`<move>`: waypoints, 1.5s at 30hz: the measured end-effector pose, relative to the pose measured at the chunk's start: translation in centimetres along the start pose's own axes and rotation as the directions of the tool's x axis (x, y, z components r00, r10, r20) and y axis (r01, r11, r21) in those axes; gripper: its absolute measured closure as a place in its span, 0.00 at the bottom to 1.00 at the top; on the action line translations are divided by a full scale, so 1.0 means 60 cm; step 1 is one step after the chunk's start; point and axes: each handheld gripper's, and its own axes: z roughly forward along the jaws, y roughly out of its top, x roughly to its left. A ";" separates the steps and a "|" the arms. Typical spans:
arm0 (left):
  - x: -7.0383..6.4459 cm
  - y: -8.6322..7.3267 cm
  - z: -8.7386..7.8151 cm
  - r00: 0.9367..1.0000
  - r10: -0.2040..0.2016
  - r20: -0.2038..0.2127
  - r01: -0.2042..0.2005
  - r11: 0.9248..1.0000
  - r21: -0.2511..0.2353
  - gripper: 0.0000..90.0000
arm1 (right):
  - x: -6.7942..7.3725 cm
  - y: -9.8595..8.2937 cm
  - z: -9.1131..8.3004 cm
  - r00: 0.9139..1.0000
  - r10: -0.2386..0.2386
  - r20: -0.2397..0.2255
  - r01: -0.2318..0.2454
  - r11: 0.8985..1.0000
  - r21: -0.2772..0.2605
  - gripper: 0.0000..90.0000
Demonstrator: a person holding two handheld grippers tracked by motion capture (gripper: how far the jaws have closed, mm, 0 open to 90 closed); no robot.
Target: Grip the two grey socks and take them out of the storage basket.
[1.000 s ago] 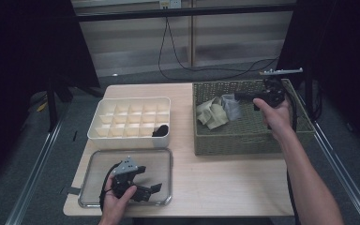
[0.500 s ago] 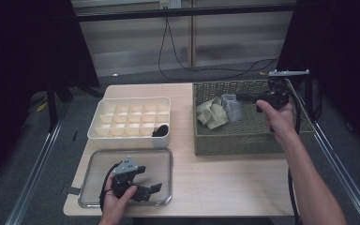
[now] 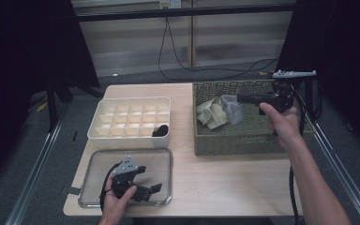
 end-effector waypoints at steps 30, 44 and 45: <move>-0.001 0.000 0.001 1.000 0.009 0.002 -0.009 1.000 -0.003 0.05 | 0.087 -0.025 -0.035 0.995 -0.046 -0.093 0.043 0.999 -0.031 0.94; -0.002 0.001 0.001 1.000 0.013 0.005 -0.013 1.000 0.006 0.05 | 0.133 -0.065 -0.028 0.986 -0.059 -0.156 0.059 0.998 -0.007 0.94; -0.002 0.001 0.002 1.000 0.014 0.006 -0.014 1.000 0.006 0.05 | 0.135 -0.068 -0.027 0.986 -0.056 -0.159 0.056 0.998 -0.005 0.94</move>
